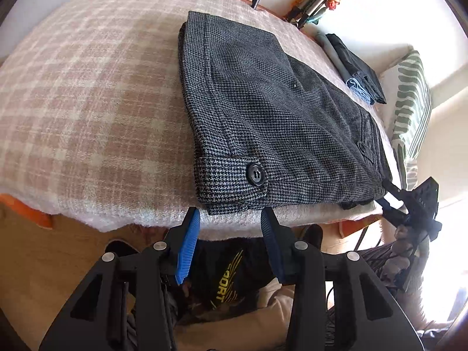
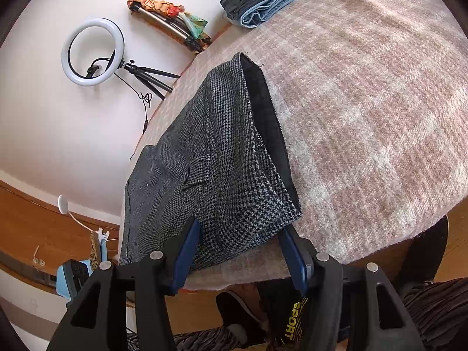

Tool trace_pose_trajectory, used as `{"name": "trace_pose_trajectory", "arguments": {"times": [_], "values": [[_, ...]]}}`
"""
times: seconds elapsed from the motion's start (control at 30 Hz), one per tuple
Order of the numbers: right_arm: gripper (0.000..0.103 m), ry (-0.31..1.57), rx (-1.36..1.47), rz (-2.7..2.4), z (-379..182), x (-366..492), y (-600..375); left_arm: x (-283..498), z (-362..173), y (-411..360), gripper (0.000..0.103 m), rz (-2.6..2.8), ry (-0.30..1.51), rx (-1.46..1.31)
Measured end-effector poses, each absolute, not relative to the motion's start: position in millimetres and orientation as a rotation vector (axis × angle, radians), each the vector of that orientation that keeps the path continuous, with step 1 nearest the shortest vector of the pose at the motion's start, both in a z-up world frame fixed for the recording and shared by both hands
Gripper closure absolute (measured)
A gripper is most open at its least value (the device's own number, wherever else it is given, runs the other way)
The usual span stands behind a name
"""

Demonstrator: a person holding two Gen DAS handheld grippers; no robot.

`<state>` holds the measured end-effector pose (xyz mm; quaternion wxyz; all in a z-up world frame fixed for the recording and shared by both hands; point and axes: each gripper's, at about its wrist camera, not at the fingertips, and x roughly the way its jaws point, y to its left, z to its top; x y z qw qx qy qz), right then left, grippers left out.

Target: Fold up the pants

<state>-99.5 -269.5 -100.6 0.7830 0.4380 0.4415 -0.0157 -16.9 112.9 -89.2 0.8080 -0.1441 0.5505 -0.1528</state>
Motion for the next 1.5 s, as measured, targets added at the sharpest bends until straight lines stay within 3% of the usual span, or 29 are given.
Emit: {"name": "trace_pose_trajectory", "arguments": {"times": [0.13, 0.5, 0.67, 0.7, 0.73, 0.83, 0.97, 1.1, 1.17, 1.27, 1.5], "values": [[0.049, 0.961, 0.956, -0.034, -101.5, -91.6, -267.6, -19.9, -83.2, 96.2, 0.061, -0.324, 1.097, -0.109], [0.049, 0.966, 0.949, -0.021, -101.9, -84.0, -267.4, -8.5, -103.1, 81.9, 0.062, -0.354, 1.135, 0.027], [0.05, 0.965, 0.938, -0.027, -100.5, -80.0, -264.7, -0.6, -98.1, 85.2, 0.082, -0.343, 1.101, -0.012], [0.053, 0.963, 0.937, -0.03, -100.6, -80.7, -265.2, -1.9, -92.9, 85.6, 0.085, -0.339, 1.086, -0.008], [0.066, 0.964, 0.927, -0.038, -100.4, -81.1, -265.9, -3.5, -86.2, 87.1, 0.087, -0.336, 1.067, 0.001], [0.081, 0.955, 0.901, -0.048, -96.1, -80.8, -267.0, -4.5, -69.7, 98.3, 0.088, -0.328, 1.043, -0.015], [0.085, 0.955, 0.793, -0.079, -91.4, -78.6, -259.7, -3.3, -87.9, 100.6, 0.088, -0.317, 1.101, 0.005], [0.083, 0.958, 0.787, -0.076, -94.5, -82.9, -259.1, -2.2, -91.1, 100.7, 0.086, -0.313, 1.113, -0.015], [0.07, 0.966, 0.816, -0.055, -93.4, -87.4, -262.9, -2.0, -84.7, 103.9, 0.079, -0.324, 1.134, -0.006], [0.054, 0.953, 0.844, -0.067, -87.7, -100.8, -268.8, -9.0, -64.6, 107.2, 0.079, -0.329, 1.118, 0.039], [0.05, 0.921, 0.941, 0.012, -98.0, -115.3, -252.8, -3.3, -5.5, 110.3, 0.079, -0.289, 0.996, 0.099]]}}
